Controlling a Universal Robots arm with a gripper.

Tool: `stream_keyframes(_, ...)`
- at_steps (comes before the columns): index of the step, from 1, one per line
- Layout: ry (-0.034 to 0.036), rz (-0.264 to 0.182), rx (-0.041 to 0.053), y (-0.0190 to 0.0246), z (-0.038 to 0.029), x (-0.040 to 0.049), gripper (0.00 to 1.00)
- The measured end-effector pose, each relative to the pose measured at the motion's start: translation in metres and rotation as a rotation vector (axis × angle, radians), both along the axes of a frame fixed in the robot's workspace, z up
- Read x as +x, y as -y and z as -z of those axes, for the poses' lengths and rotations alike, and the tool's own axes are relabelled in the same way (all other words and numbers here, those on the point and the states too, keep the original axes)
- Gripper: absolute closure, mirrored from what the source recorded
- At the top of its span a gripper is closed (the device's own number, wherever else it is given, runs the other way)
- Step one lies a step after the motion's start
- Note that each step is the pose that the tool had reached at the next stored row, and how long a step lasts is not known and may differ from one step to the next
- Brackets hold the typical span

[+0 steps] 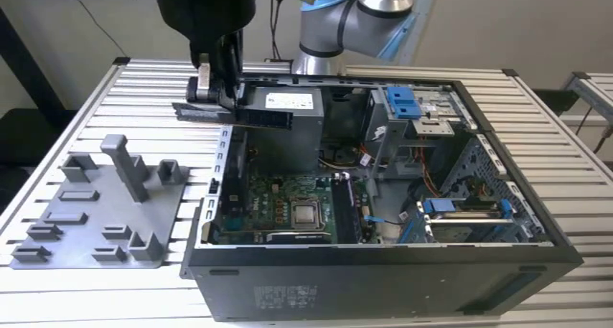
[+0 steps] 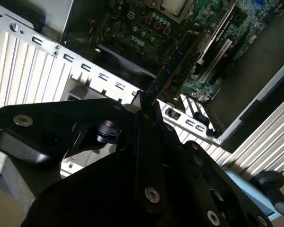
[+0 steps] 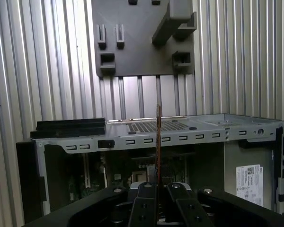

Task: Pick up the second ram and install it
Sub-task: 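Pick up the second ram and move it above second insertion slot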

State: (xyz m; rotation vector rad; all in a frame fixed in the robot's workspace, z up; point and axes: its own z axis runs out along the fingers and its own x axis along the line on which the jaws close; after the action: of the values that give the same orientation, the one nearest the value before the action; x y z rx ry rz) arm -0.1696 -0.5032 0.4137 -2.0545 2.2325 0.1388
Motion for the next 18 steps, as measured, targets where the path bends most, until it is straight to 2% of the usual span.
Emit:
stream_keyframes(12,0.0001,0.000,0.0000,0.0001,0.0000,0.0313,0.86)
stream_keyframes(18,0.0001,-0.001,0.0000,0.0003,0.0000,0.0513,0.86)
